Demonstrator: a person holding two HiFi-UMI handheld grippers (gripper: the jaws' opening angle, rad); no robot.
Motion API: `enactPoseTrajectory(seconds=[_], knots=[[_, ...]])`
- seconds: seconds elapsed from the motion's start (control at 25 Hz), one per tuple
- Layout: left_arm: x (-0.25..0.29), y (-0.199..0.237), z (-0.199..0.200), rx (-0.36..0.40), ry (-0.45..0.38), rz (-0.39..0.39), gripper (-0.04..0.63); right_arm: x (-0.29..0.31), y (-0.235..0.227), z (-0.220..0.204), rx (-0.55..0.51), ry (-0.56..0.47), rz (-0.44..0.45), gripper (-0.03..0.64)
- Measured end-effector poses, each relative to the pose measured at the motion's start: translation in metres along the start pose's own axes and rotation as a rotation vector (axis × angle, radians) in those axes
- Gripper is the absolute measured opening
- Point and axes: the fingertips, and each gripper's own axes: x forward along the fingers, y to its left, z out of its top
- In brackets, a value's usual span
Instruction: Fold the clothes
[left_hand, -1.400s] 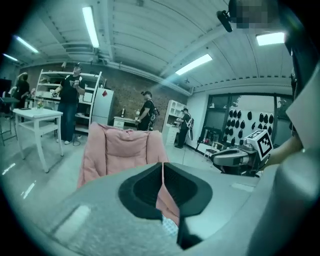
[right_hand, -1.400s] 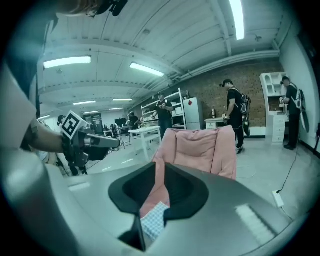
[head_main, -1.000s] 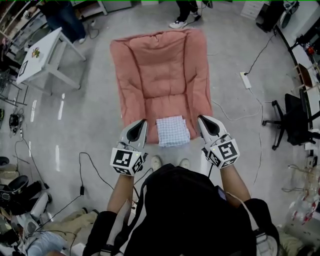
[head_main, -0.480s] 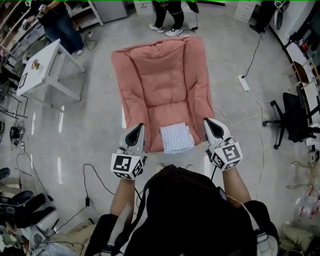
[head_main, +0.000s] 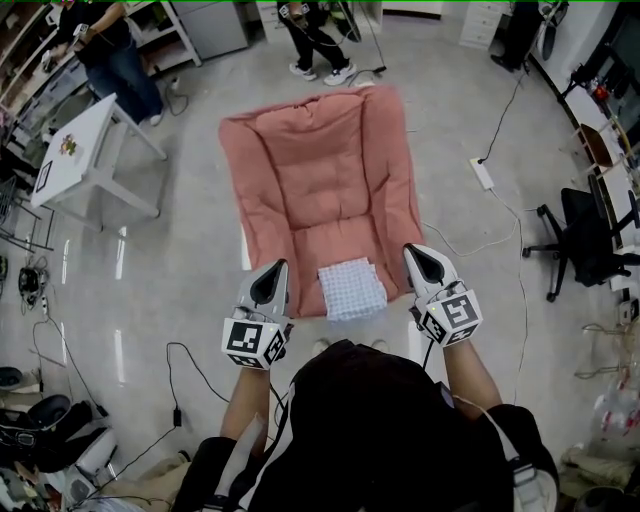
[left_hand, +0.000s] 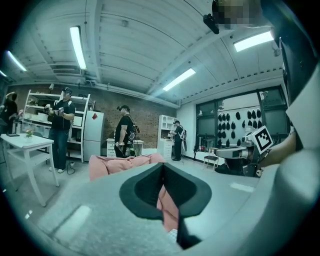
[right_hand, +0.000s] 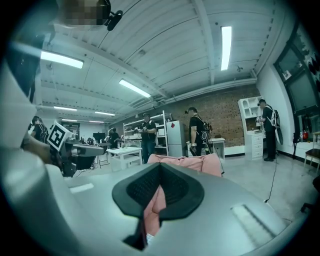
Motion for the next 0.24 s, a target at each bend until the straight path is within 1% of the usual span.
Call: enactPoseTrajectory(seconds=[0.24], knots=[[0.0006,-0.0031,0.0007,0.006,-0.004,0.004,0.006,-0.0033,-0.0054,-0.0005,0.007,-0.004,-0.002,0.005]])
